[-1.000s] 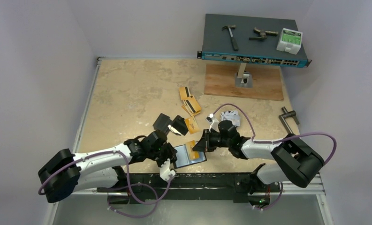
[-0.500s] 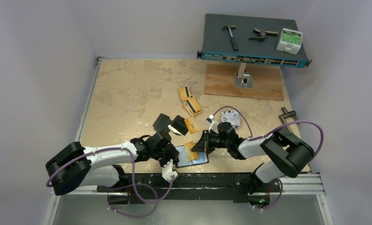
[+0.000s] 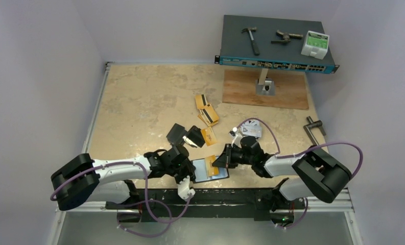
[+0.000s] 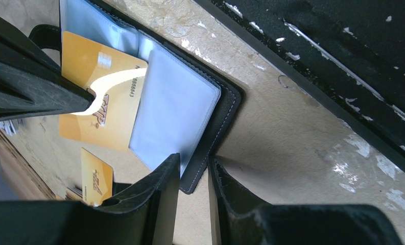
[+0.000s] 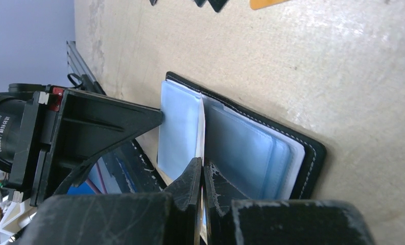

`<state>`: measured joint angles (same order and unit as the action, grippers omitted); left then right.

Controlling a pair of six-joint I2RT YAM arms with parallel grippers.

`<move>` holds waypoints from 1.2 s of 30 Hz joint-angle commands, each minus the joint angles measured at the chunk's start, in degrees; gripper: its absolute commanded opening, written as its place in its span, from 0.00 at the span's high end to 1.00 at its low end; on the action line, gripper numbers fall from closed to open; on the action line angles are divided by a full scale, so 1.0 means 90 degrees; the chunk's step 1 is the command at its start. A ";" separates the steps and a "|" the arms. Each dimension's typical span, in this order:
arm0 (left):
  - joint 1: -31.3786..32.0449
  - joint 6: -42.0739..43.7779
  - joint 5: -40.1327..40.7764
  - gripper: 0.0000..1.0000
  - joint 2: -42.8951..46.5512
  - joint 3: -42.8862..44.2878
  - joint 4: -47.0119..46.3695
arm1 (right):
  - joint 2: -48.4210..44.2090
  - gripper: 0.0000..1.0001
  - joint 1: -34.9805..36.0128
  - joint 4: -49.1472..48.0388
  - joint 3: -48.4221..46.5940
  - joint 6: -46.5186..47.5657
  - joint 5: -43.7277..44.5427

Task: Put the credit cards into the card holder
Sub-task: Insert the credit card into the card holder.

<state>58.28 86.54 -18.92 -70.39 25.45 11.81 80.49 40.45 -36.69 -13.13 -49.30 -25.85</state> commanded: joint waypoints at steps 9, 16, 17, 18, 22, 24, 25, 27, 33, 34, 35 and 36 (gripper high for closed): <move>0.0270 -0.0427 -0.0027 0.75 -0.0091 0.0079 -0.0077 | -0.0773 1.00 0.0002 0.0852 0.0265 0.0043 0.0700; 0.0374 -0.0505 0.0133 0.75 -0.0148 0.0079 -0.0102 | -0.0509 1.00 0.0007 0.0813 0.0250 -0.0044 0.0590; 0.0384 -0.0514 0.0146 0.75 -0.0149 0.0076 -0.0088 | -0.0499 1.00 0.0008 0.0852 0.0226 -0.0043 0.0575; 0.0389 -0.0514 0.0153 0.76 -0.0143 0.0079 -0.0083 | -0.0480 1.00 0.0003 0.0864 0.0203 -0.0044 0.0541; 0.0408 -0.0514 0.0159 0.75 -0.0151 0.0075 -0.0091 | -0.0328 1.00 0.0009 0.0801 0.0153 -0.0021 0.0355; 0.0426 -0.0502 0.0151 0.76 -0.0150 0.0069 -0.0093 | -0.0252 1.00 0.0012 0.0838 0.0127 -0.0020 0.0292; 0.0436 -0.0496 0.0161 0.76 -0.0154 0.0056 -0.0101 | -0.0243 1.00 0.0016 0.0854 0.0126 -0.0025 0.0278; 0.0446 -0.0489 0.0168 0.76 -0.0155 0.0056 -0.0128 | -0.0242 1.00 0.0016 0.0790 0.0170 -0.0077 0.0247; 0.0458 -0.0455 0.0223 0.77 -0.0141 0.0062 -0.0122 | -0.0144 1.00 0.0047 0.0653 0.0238 -0.0204 0.0211; 0.0458 -0.0454 0.0233 0.77 -0.0131 0.0056 -0.0119 | -0.0156 1.00 0.0054 0.0678 0.0238 -0.0216 0.0215; 0.0463 -0.0448 0.0252 0.77 -0.0131 0.0058 -0.0133 | -0.0182 1.00 0.0061 0.0695 0.0237 -0.0224 0.0236; 0.0458 -0.0447 0.0261 0.77 -0.0142 0.0062 -0.0140 | -0.0211 1.00 0.0092 0.0703 0.0245 -0.0253 0.0267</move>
<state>61.69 83.07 -15.07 -70.78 25.50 10.76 78.15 40.49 -32.86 -11.75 -51.59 -23.94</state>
